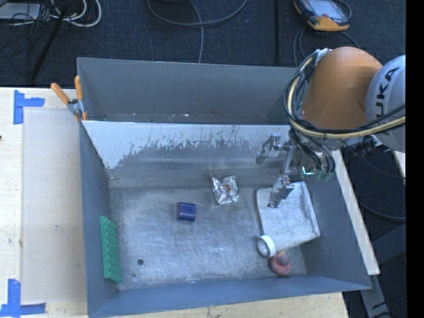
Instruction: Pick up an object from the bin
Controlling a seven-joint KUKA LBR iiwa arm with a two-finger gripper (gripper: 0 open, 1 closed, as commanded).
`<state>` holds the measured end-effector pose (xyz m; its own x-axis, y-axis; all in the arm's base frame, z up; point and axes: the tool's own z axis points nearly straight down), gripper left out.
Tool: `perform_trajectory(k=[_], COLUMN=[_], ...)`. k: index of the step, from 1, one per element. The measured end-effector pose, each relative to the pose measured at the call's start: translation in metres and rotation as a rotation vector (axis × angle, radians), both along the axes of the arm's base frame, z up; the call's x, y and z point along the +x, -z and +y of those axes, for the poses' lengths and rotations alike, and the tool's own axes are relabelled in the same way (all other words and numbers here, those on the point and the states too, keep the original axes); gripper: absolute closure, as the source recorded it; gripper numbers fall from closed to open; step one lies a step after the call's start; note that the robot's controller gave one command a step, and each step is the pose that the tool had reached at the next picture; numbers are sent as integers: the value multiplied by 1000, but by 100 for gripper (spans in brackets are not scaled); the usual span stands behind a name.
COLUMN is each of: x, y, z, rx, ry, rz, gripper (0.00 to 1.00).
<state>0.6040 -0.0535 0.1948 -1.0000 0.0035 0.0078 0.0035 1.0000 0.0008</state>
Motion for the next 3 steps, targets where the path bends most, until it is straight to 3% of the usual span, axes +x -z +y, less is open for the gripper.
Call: perform_trajectory(k=[1,2,3], x=[12,14,8], y=[122,117,-14], z=[48,48,33], rx=[0,0,-2], ry=[59,57,38], rz=[-11,-21,-17], gripper=[0,100,100])
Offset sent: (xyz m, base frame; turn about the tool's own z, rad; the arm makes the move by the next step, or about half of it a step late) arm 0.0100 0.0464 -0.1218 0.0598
